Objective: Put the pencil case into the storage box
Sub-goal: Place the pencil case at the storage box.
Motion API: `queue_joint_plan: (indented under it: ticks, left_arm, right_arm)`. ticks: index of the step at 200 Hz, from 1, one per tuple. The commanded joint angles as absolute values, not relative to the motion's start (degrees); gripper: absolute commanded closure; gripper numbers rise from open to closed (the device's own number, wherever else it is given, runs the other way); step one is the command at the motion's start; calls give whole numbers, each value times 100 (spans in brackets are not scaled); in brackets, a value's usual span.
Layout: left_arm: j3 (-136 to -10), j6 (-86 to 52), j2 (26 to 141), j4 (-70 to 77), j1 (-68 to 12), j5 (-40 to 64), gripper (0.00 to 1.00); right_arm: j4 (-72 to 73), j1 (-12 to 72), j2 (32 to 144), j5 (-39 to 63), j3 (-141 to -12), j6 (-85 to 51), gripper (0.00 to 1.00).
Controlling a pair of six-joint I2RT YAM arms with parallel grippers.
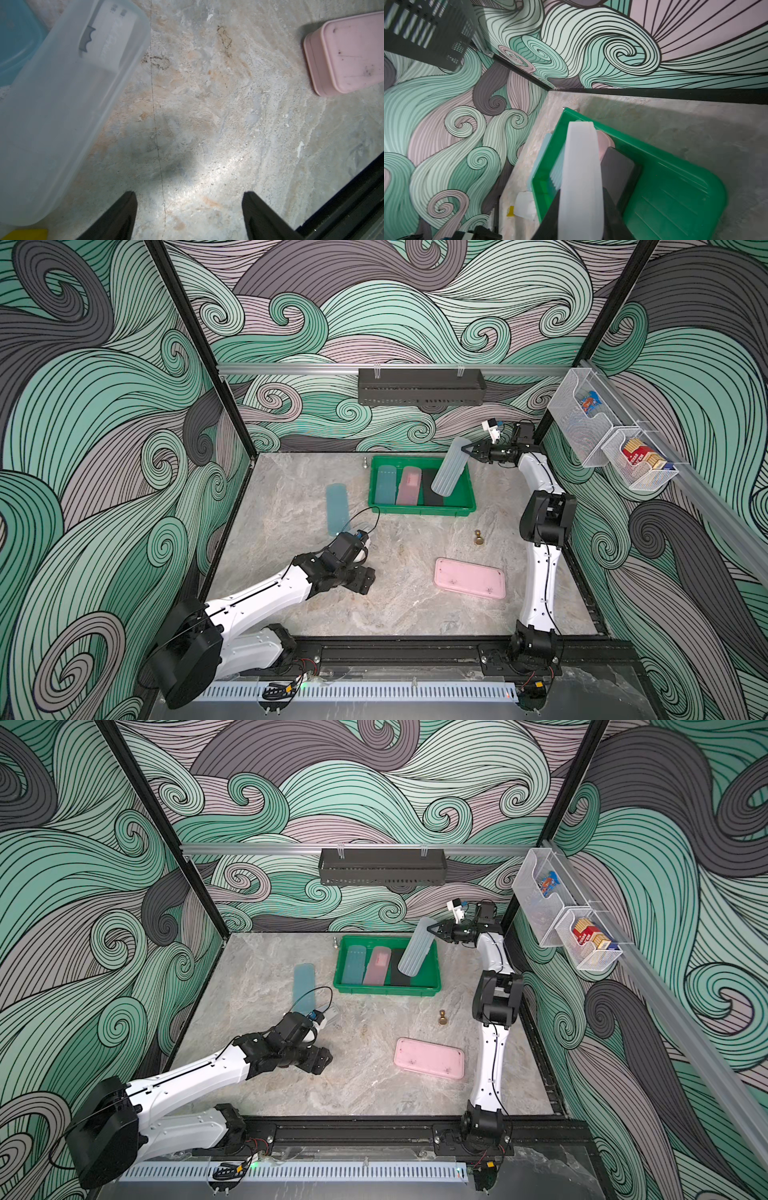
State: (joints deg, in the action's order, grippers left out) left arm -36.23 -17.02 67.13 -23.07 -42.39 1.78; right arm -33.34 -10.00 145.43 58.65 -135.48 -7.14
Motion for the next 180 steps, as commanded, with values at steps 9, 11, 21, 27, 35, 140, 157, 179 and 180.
queue_joint_plan:
  ticks: [9,11,21,27,35,140,157,179,180]
  left_arm:
    - [-3647,-1596,6788,-2250,-4192,265,17]
    - [-3647,-1597,6788,-2250,-4192,271,17]
    - [-3643,-1599,6781,-2258,-4193,280,17]
    - [-3639,-1600,6784,-2250,-4192,274,17]
    - [-3639,-1600,6781,-2250,-4197,288,17]
    - [-3675,-1590,6929,-2227,-4192,387,17]
    - [-3674,-1586,6926,-2217,-4192,378,17]
    - [-3683,-1582,6948,-2215,-4192,387,17]
    - [-3683,-1582,6946,-2215,-4197,387,17]
  right_arm:
    - [-3946,-996,14689,5424,-13654,15,100]
    - [-3948,-994,14687,5401,-13646,23,100]
    - [-3936,-997,14682,5295,-13649,52,100]
    - [-3950,-1002,14686,5250,-13673,63,100]
    - [-3950,-1014,14693,5196,-13705,70,100]
    - [-4442,-1235,14711,4998,-14173,352,100]
    - [-4637,-1208,14748,4841,-14320,510,100]
    - [-4838,-1182,14861,4787,-14506,605,100]
    - [-4840,-1180,14866,4784,-14504,610,100]
